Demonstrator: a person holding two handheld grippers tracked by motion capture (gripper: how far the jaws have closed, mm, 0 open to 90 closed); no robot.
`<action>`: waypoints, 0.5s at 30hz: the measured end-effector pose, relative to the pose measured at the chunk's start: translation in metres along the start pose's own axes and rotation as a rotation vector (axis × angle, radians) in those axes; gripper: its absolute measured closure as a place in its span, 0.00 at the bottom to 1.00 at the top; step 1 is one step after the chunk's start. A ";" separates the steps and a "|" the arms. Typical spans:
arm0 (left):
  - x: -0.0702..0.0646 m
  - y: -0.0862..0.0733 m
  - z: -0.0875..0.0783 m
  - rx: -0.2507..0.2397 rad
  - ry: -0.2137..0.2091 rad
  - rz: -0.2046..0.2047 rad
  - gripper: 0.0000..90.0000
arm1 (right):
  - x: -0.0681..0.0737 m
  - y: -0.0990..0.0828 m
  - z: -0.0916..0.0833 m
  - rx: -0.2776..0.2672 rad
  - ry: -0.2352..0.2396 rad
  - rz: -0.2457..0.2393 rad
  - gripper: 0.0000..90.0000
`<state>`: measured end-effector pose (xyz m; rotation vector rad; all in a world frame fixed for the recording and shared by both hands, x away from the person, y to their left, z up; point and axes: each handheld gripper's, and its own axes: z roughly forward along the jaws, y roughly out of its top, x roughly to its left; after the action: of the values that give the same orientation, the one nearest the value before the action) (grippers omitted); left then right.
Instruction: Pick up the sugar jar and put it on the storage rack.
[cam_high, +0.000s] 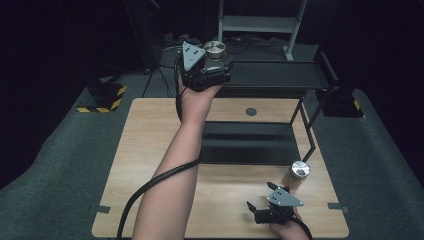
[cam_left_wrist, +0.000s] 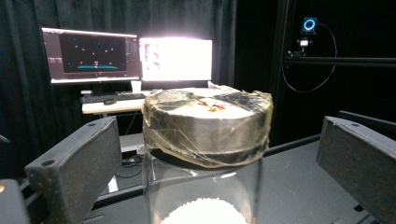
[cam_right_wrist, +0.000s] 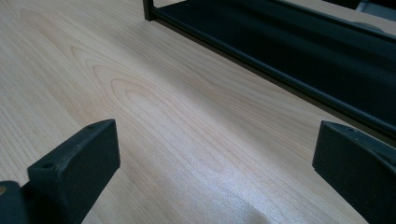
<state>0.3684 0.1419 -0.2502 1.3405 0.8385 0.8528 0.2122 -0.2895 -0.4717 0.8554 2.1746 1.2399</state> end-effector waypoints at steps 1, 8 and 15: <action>0.000 0.000 0.000 0.000 0.000 0.000 0.00 | 0.000 0.000 0.000 0.000 0.000 0.000 0.00; -0.006 0.005 -0.016 0.005 0.005 0.019 0.00 | 0.000 0.000 0.000 0.002 0.000 -0.003 0.00; -0.011 0.009 -0.038 -0.004 0.006 0.038 0.00 | 0.003 0.001 0.000 0.003 -0.007 -0.016 0.00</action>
<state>0.3292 0.1504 -0.2428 1.3546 0.8179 0.8884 0.2107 -0.2872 -0.4716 0.8400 2.1743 1.2247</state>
